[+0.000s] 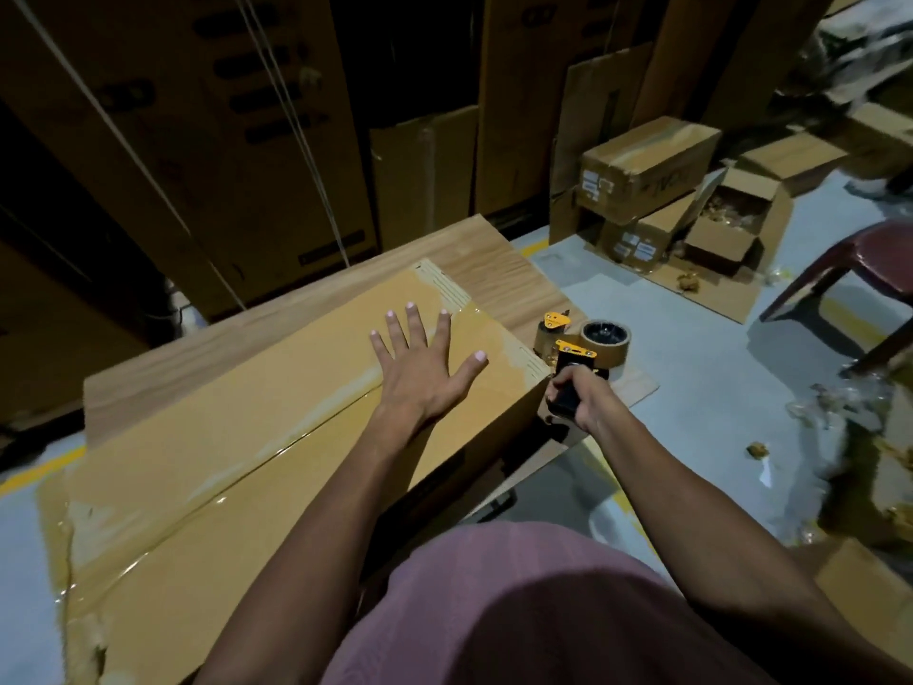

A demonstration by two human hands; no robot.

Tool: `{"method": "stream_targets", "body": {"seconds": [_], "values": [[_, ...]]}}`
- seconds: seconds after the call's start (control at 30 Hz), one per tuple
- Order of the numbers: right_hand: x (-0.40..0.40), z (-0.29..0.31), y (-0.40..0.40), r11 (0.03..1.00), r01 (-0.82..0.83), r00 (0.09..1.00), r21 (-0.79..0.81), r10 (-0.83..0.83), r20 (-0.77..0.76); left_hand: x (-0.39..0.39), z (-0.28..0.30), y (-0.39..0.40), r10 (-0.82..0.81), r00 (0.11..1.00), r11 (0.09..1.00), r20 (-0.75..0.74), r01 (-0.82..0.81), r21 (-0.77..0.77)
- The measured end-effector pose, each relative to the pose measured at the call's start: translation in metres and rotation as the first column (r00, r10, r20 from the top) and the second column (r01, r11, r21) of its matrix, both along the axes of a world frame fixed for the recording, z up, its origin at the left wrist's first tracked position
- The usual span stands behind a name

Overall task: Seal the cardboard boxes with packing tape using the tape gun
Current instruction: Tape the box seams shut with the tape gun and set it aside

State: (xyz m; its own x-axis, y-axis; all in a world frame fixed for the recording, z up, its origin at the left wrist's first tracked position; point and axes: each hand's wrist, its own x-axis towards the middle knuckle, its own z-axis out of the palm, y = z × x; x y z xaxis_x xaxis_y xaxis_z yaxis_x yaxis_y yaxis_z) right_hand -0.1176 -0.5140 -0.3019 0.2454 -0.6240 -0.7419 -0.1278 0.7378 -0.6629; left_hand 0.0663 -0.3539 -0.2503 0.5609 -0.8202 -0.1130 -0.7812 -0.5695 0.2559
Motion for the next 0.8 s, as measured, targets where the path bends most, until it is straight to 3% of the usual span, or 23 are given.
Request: {"method": "stream_targets", "body": {"seconds": [0.23, 0.4, 0.6, 0.67, 0.73, 0.77, 0.8], "values": [[0.001, 0.054, 0.010, 0.983, -0.005, 1.000, -0.182, 0.007, 0.009, 0.017, 0.001, 0.001, -0.115, 0.993, 0.993, 0.027, 0.114, 0.018], [0.007, 0.123, 0.037, 0.876, -0.058, 0.998, -0.479, 0.057, -0.016, 0.016, -0.001, 0.008, -0.173, 0.983, 0.985, 0.057, 0.173, 0.008], [0.021, 0.150, 0.070, 0.785, -0.242, 0.961, -0.570, 0.275, -0.029, 0.010, 0.010, 0.016, -0.205, 0.977, 0.979, 0.052, 0.204, 0.027], [0.025, 0.152, 0.070, 0.754, -0.301, 0.931, -0.583, 0.364, -0.010, 0.020, 0.022, 0.009, -0.192, 0.981, 0.979, 0.037, 0.194, -0.058], [0.031, 0.153, 0.066, 0.720, -0.371, 0.906, -0.586, 0.419, -0.059, 0.040, 0.034, -0.001, -0.107, 0.984, 0.971, -0.144, 0.072, -0.230], [0.033, 0.153, 0.064, 0.708, -0.390, 0.899, -0.589, 0.430, -0.078, 0.051, 0.040, -0.006, -0.048, 0.940, 0.944, -0.337, -0.068, -0.322], [0.036, 0.153, 0.062, 0.697, -0.397, 0.895, -0.597, 0.437, -0.085, 0.060, 0.047, -0.011, -0.009, 0.823, 0.894, -0.568, -0.248, -0.373]]}}
